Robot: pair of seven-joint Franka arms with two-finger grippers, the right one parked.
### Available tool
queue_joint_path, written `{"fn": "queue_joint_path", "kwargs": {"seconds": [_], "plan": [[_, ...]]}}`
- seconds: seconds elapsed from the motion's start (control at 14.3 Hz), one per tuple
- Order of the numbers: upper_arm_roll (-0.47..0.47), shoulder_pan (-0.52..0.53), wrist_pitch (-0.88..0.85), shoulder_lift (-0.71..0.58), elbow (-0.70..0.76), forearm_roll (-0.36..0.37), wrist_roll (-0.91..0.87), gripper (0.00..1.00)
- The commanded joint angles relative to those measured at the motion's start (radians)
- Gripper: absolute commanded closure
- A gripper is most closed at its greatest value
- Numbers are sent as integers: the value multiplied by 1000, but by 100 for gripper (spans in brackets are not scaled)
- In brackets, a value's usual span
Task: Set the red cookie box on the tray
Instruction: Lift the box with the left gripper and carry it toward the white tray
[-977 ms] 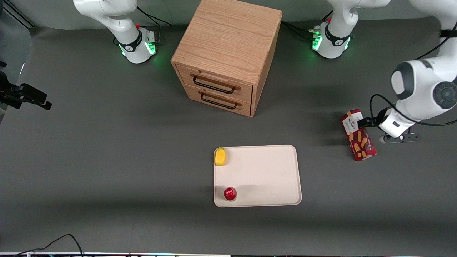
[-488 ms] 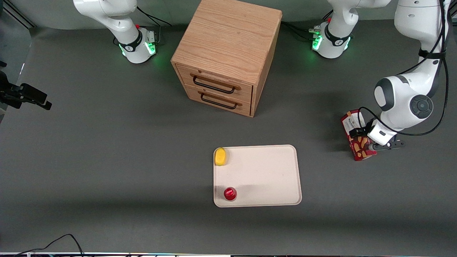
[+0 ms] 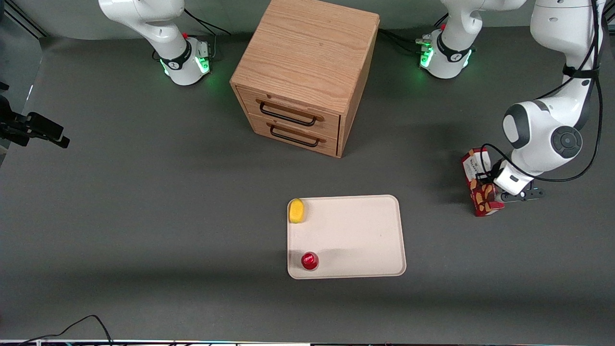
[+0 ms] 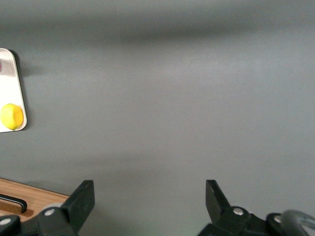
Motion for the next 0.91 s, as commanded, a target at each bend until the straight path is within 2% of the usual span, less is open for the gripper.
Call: {"fn": "queue_joint_path", "kwargs": {"seconds": [0.0, 0.14, 0.28, 0.49, 0.7, 0.84], "plan": [[3, -40, -190, -141, 21, -8, -44, 100], [-32, -45, -393, -201, 133, 9, -137, 100], [-62, -45, -668, -214, 344, 64, -223, 100], [-138, -49, -928, -139, 665, 101, -359, 100], [-259, -54, -927, -65, 753, 98, -603, 100], [-339, -60, -823, 4, 775, 96, -770, 100]]}}
